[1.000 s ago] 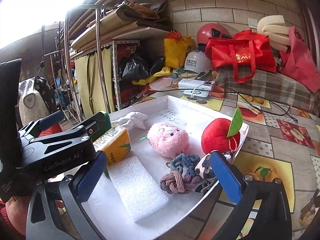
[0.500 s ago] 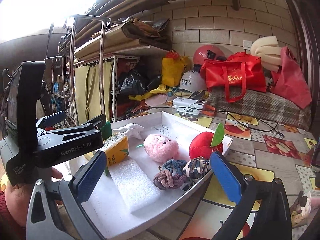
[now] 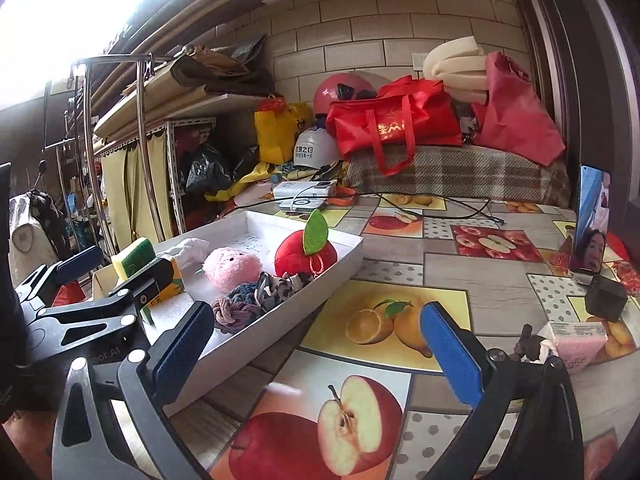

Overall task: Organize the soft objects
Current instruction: 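Lower the sponge into the tray and open the left tool, then grasp the beige-brown rope knot with the left tool while the right tool grasps the pink tissue pack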

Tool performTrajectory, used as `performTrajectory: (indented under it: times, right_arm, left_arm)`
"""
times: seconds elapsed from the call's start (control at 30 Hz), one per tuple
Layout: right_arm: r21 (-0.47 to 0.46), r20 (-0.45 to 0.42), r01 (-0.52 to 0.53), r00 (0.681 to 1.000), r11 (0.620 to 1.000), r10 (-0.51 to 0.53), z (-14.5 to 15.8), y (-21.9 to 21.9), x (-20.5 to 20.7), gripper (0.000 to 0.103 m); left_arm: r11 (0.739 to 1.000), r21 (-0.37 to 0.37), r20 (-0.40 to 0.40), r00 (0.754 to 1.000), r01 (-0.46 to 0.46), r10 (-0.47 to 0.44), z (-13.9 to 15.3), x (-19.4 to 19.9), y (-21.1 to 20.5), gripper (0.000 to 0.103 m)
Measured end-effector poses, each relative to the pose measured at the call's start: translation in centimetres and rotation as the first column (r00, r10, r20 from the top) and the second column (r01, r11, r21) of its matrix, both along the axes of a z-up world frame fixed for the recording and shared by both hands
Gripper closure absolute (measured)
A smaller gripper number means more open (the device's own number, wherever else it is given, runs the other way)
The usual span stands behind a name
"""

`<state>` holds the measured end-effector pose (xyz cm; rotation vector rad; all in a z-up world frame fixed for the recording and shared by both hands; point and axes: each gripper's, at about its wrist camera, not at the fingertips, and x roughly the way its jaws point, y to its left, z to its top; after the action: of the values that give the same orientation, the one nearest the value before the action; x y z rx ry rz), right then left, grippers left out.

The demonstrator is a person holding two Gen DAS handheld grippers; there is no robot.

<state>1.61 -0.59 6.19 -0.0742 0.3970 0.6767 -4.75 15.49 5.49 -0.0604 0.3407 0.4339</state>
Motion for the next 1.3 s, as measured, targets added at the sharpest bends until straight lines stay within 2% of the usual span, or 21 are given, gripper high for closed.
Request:
performTrajectory:
  times: [0.2,0.27,0.37,0.47,0.57,0.63,0.7,0.77,0.9,0.97,1.07,1.13,1.2,1.23,1.27,1.3]
  right_arm:
    - [0.019,-0.006,0.065,0.998,0.998,-0.065,0.3,-5.9,0.8,0.000]
    - [0.019,-0.019,0.091,0.996,0.996,-0.091,0.3,-7.9,1.2,0.000]
    - [0.023,-0.087,0.136,0.987,0.990,-0.134,0.1,-11.1,2.4,0.000]
    - [-0.012,-0.154,0.201,0.967,0.979,-0.201,-0.6,-13.8,3.7,0.000]
    - [-0.054,-0.225,0.244,0.942,0.968,-0.249,-1.4,-16.5,5.1,0.000]
    - [-0.069,-0.250,0.259,0.931,0.964,-0.267,-1.6,-18.3,6.3,0.000]
    - [-0.104,-0.254,0.259,0.926,0.960,-0.278,-1.8,-19.3,7.7,0.000]
    - [-0.140,-0.258,0.213,0.935,0.967,-0.243,-2.0,-19.4,9.0,0.000]
    - [-0.204,-0.227,0.058,0.968,0.977,-0.105,-2.1,-17.7,10.5,0.000]
    - [-0.266,-0.186,0.001,0.981,0.964,-0.052,-2.2,-16.2,11.1,0.000]
    - [-0.287,-0.208,-0.113,0.977,0.951,0.054,-2.5,-14.7,12.1,0.001]
    - [-0.279,-0.262,-0.174,0.960,0.944,0.100,-3.0,-14.1,13.0,0.003]
    - [-0.261,-0.345,-0.242,0.927,0.934,0.144,-3.9,-13.6,13.8,0.016]
    - [-0.248,-0.377,-0.270,0.911,0.930,0.164,-4.2,-13.5,14.0,0.028]
    - [-0.234,-0.389,-0.282,0.904,0.930,0.176,-4.2,-13.5,14.1,0.035]
    - [-0.238,-0.388,-0.278,0.906,0.931,0.171,-4.3,-13.5,14.0,0.039]
  left_arm:
    - [0.992,0.010,-0.058,0.990,0.130,-0.129,0.0,1.9,-4.0,0.000]
    - [0.983,-0.011,-0.088,0.979,0.184,-0.184,-0.2,2.9,-5.2,0.000]
    - [0.962,-0.057,-0.125,0.954,0.268,-0.273,-0.4,4.4,-7.3,0.000]
    - [0.922,-0.128,-0.177,0.907,0.365,-0.383,-1.0,6.3,-9.8,0.000]
    - [0.865,-0.208,-0.257,0.828,0.457,-0.499,-2.0,8.8,-12.6,0.000]
    - [0.841,-0.229,-0.307,0.783,0.491,-0.541,-2.5,10.3,-14.5,0.000]
    - [0.825,-0.225,-0.335,0.754,0.519,-0.565,-2.9,11.4,-16.4,0.000]
    - [0.804,-0.224,-0.353,0.723,0.551,-0.594,-3.1,12.5,-18.1,0.000]
    - [0.795,-0.226,-0.398,0.691,0.564,-0.603,-3.7,14.9,-19.5,0.000]
    - [0.790,-0.231,-0.413,0.678,0.568,-0.608,-3.9,15.9,-19.8,0.000]
    - [0.781,-0.218,-0.439,0.656,0.585,-0.614,-4.2,16.8,-20.1,0.004]
    - [0.775,-0.217,-0.454,0.641,0.594,-0.619,-4.4,17.3,-20.2,0.013]
    - [0.763,-0.236,-0.470,0.616,0.602,-0.632,-4.7,17.8,-20.3,0.026]
    - [0.756,-0.237,-0.465,0.612,0.611,-0.640,-4.7,17.9,-20.4,0.033]
    - [0.746,-0.239,-0.459,0.605,0.621,-0.651,-4.6,17.8,-20.4,0.038]
    - [0.736,-0.243,-0.455,0.596,0.631,-0.661,-4.6,17.8,-20.6,0.049]
